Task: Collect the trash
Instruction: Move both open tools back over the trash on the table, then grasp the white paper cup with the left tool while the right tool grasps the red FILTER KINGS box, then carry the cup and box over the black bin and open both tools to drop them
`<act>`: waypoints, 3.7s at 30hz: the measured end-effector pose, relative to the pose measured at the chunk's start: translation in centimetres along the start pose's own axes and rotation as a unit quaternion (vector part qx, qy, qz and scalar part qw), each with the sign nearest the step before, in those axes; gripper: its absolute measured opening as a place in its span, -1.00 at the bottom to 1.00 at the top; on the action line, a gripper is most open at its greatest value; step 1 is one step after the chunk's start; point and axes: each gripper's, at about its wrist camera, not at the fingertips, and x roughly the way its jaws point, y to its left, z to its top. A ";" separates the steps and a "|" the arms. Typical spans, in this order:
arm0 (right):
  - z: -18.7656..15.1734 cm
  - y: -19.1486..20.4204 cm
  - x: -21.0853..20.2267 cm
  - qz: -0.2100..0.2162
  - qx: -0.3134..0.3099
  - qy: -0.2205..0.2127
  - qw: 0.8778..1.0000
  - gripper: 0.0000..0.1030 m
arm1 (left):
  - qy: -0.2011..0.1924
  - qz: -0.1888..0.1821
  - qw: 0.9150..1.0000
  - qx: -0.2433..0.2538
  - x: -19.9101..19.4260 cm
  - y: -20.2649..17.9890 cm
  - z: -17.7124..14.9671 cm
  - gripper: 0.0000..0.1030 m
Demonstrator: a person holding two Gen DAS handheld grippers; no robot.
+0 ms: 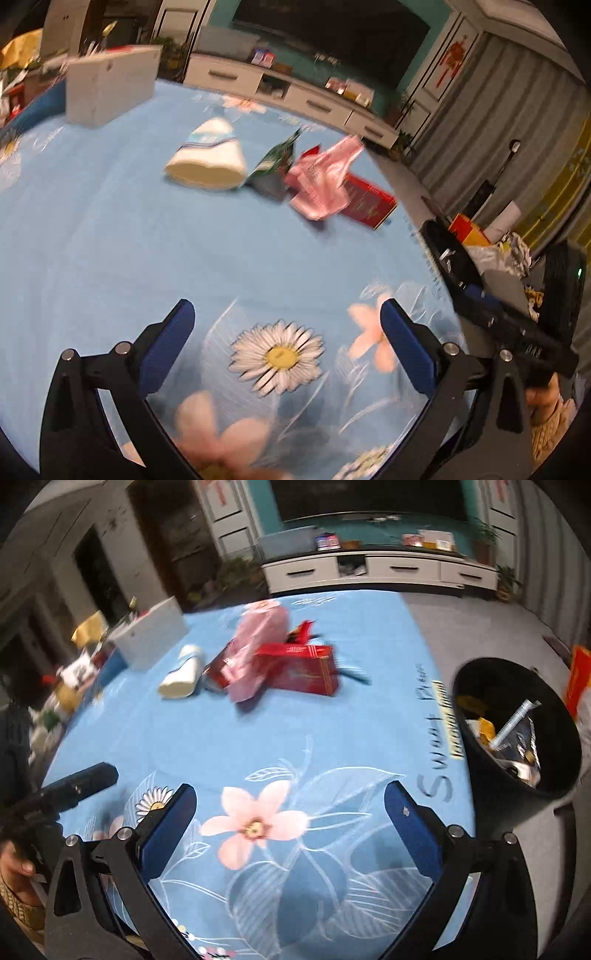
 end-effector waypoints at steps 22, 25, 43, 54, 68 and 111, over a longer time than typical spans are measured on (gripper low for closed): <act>5.5 -1.1 4.5 -0.058 -0.055 -0.032 0.996 0.93 | -0.029 0.064 0.997 -0.037 2.7 4.8 5.2 0.95; 7.2 -1.6 5.6 -0.058 -0.083 -0.043 0.994 0.93 | -0.032 0.084 0.995 -0.032 3.9 5.0 6.7 0.95; 10.3 -1.0 13.5 -0.034 -0.227 0.010 0.973 0.19 | -0.013 0.142 0.989 0.023 11.7 4.2 13.2 0.95; 9.5 -1.1 12.7 -0.017 -0.201 0.009 0.979 -0.55 | 0.002 0.153 0.988 0.019 13.5 5.0 13.2 0.84; 5.5 -2.4 4.8 0.025 -0.078 -0.036 0.996 -0.56 | -0.040 0.127 0.991 0.034 6.9 3.2 8.6 0.64; -1.4 -12.5 -7.8 -0.035 0.097 -0.144 0.984 -0.55 | -0.037 -0.069 0.979 0.186 3.5 -18.0 4.5 0.52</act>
